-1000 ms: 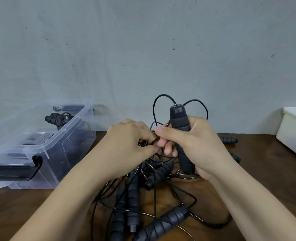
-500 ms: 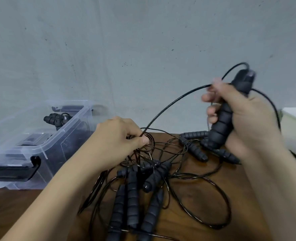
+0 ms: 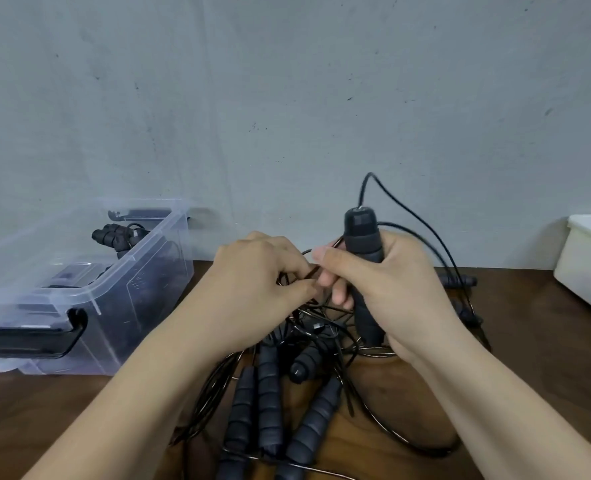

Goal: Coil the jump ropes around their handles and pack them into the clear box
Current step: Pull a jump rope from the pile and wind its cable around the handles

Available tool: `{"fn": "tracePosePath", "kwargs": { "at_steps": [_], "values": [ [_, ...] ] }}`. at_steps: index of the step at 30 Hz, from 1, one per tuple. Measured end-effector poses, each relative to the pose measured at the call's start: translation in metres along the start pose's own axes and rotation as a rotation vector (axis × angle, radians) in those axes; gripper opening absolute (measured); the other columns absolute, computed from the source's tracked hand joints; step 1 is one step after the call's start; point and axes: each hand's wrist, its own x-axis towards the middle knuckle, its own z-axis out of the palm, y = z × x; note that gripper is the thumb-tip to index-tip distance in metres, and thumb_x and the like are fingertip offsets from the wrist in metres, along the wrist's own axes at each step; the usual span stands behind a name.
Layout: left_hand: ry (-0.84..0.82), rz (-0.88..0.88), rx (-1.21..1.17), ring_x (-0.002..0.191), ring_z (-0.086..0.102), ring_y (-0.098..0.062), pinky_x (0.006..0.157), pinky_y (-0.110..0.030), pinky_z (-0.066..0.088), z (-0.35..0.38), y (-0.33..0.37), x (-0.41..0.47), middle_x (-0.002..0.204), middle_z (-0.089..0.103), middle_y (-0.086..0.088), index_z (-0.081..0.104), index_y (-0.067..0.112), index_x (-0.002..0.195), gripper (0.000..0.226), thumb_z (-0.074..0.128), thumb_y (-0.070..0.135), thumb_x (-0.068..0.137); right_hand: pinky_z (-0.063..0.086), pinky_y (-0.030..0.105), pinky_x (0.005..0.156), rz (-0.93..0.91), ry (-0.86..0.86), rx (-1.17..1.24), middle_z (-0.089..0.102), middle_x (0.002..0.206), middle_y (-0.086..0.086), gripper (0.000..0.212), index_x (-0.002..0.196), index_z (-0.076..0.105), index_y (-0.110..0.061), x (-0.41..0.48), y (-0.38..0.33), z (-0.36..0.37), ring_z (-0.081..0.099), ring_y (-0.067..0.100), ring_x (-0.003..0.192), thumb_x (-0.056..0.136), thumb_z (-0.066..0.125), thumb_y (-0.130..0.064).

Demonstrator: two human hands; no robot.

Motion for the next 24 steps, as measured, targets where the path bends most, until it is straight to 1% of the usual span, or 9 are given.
{"fn": "tracePosePath", "kwargs": {
  "at_steps": [4, 6, 10, 14, 15, 17, 19, 21, 24],
  "values": [
    [-0.072, -0.062, 0.049, 0.112, 0.054, -0.002, 0.103, -0.046, 0.044, -0.002, -0.007, 0.001, 0.102, 0.069, 0.027, 0.079, 0.04, 0.086, 0.02, 0.07, 0.057, 0.091, 0.045, 0.023, 0.047, -0.076, 0.168, 0.15, 0.071, 0.066, 0.006, 0.012, 0.085, 0.069, -0.006, 0.005, -0.026, -0.024, 0.056, 0.014, 0.048, 0.092, 0.078, -0.007],
    [-0.097, -0.092, 0.054, 0.109, 0.057, -0.002, 0.103, -0.046, 0.046, -0.004, -0.013, 0.002, 0.102, 0.07, 0.027, 0.079, 0.04, 0.084, 0.02, 0.07, 0.056, 0.092, 0.042, 0.022, 0.049, -0.138, 0.261, 0.223, 0.068, 0.067, 0.003, 0.011, 0.086, 0.068, -0.009, 0.008, -0.043, -0.047, 0.054, 0.013, 0.052, 0.095, 0.074, -0.007],
    [-0.073, -0.116, 0.032, 0.104, 0.062, -0.002, 0.1, -0.045, 0.049, -0.007, -0.017, 0.006, 0.101, 0.071, 0.025, 0.08, 0.037, 0.085, 0.028, 0.066, 0.059, 0.095, 0.044, 0.022, 0.054, -0.155, 0.302, 0.283, 0.069, 0.076, 0.001, 0.007, 0.098, 0.068, -0.01, 0.011, -0.05, -0.072, 0.056, 0.013, 0.061, 0.099, 0.073, -0.015],
    [-0.047, -0.088, 0.044, 0.106, 0.061, -0.005, 0.099, -0.045, 0.048, -0.004, -0.013, 0.005, 0.101, 0.071, 0.021, 0.08, 0.031, 0.087, 0.037, 0.061, 0.06, 0.098, 0.044, 0.023, 0.05, -0.051, 0.211, 0.28, 0.074, 0.081, 0.004, 0.026, 0.104, 0.071, -0.008, 0.014, -0.031, -0.046, 0.056, 0.012, 0.054, 0.089, 0.081, -0.026],
    [-0.041, -0.08, 0.038, 0.107, 0.06, -0.005, 0.1, -0.045, 0.047, -0.004, -0.013, 0.004, 0.1, 0.07, 0.021, 0.08, 0.031, 0.086, 0.038, 0.061, 0.061, 0.098, 0.044, 0.023, 0.049, -0.017, 0.172, 0.244, 0.075, 0.081, 0.006, 0.03, 0.101, 0.072, -0.008, 0.014, -0.025, -0.037, 0.056, 0.012, 0.053, 0.083, 0.084, -0.029],
    [-0.029, -0.056, 0.029, 0.108, 0.059, -0.006, 0.099, -0.048, 0.047, -0.005, -0.009, 0.003, 0.099, 0.069, 0.023, 0.077, 0.031, 0.083, 0.043, 0.057, 0.067, 0.095, 0.047, 0.027, 0.051, 0.037, 0.074, 0.095, 0.077, 0.082, 0.014, 0.027, 0.092, 0.074, -0.01, 0.009, -0.013, -0.021, 0.057, 0.015, 0.052, 0.078, 0.089, -0.028],
    [-0.012, -0.02, 0.031, 0.107, 0.058, -0.007, 0.095, -0.049, 0.047, -0.006, -0.006, 0.001, 0.096, 0.068, 0.022, 0.076, 0.031, 0.081, 0.048, 0.049, 0.07, 0.089, 0.05, 0.03, 0.053, 0.048, -0.023, -0.059, 0.075, 0.074, 0.015, 0.017, 0.088, 0.075, -0.011, 0.004, -0.001, -0.007, 0.059, 0.017, 0.053, 0.087, 0.088, -0.022],
    [-0.014, 0.012, 0.045, 0.108, 0.057, -0.007, 0.093, -0.048, 0.048, -0.005, -0.002, -0.001, 0.095, 0.069, 0.022, 0.077, 0.031, 0.081, 0.053, 0.043, 0.071, 0.086, 0.05, 0.028, 0.052, 0.023, -0.049, -0.116, 0.071, 0.062, 0.007, 0.014, 0.087, 0.074, -0.011, 0.001, 0.007, 0.001, 0.06, 0.015, 0.051, 0.093, 0.083, -0.02],
    [-0.014, 0.019, 0.033, 0.108, 0.056, -0.005, 0.093, -0.048, 0.048, -0.004, -0.001, -0.002, 0.094, 0.067, 0.025, 0.077, 0.032, 0.081, 0.043, 0.05, 0.065, 0.087, 0.049, 0.027, 0.051, -0.007, -0.035, -0.125, 0.071, 0.064, 0.006, 0.014, 0.085, 0.073, -0.008, -0.001, 0.007, 0.004, 0.06, 0.014, 0.051, 0.095, 0.08, -0.016]
  ]
}}
